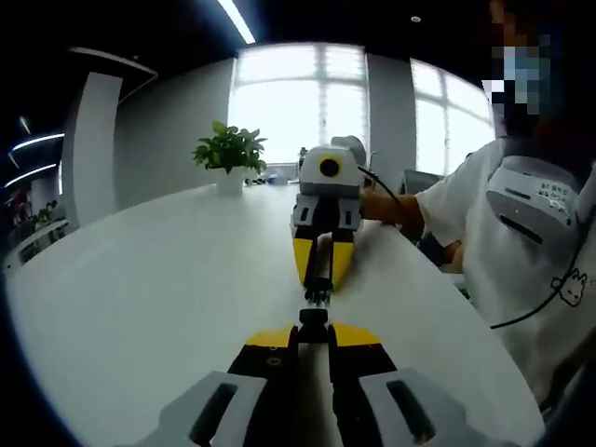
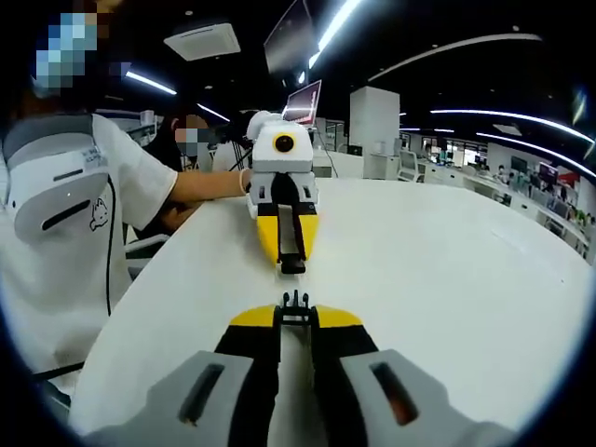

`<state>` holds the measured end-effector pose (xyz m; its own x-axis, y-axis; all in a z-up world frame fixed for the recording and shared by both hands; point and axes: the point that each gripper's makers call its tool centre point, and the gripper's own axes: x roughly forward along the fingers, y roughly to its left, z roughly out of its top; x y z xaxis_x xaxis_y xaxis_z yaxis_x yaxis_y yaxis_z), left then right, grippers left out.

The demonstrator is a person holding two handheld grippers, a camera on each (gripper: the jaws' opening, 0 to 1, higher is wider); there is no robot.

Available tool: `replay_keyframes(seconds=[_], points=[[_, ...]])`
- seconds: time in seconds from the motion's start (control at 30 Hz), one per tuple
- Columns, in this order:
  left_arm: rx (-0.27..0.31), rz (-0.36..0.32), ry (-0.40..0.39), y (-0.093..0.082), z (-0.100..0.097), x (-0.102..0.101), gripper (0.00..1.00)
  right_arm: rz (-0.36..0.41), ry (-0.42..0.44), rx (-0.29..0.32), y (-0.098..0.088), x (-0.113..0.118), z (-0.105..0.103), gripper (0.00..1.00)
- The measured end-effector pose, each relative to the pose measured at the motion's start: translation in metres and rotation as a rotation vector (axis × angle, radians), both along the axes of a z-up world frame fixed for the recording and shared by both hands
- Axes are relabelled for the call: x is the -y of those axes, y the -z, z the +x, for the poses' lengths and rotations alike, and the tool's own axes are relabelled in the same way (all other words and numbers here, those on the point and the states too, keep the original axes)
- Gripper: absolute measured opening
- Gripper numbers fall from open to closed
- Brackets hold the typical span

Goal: Snap the two parts of the plastic buckle together until the buckle closes and remains connected.

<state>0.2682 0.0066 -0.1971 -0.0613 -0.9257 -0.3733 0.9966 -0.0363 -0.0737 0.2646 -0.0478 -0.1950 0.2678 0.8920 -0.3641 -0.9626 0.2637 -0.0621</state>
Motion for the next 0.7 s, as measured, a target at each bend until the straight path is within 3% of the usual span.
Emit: replay_keyframes(seconds=[0.7], points=[[0.026,0.026,0.035,0.003,-0.014,0.012,0.12,0.018,-0.037,0.008,-0.003,-0.009,-0.01,0.12]])
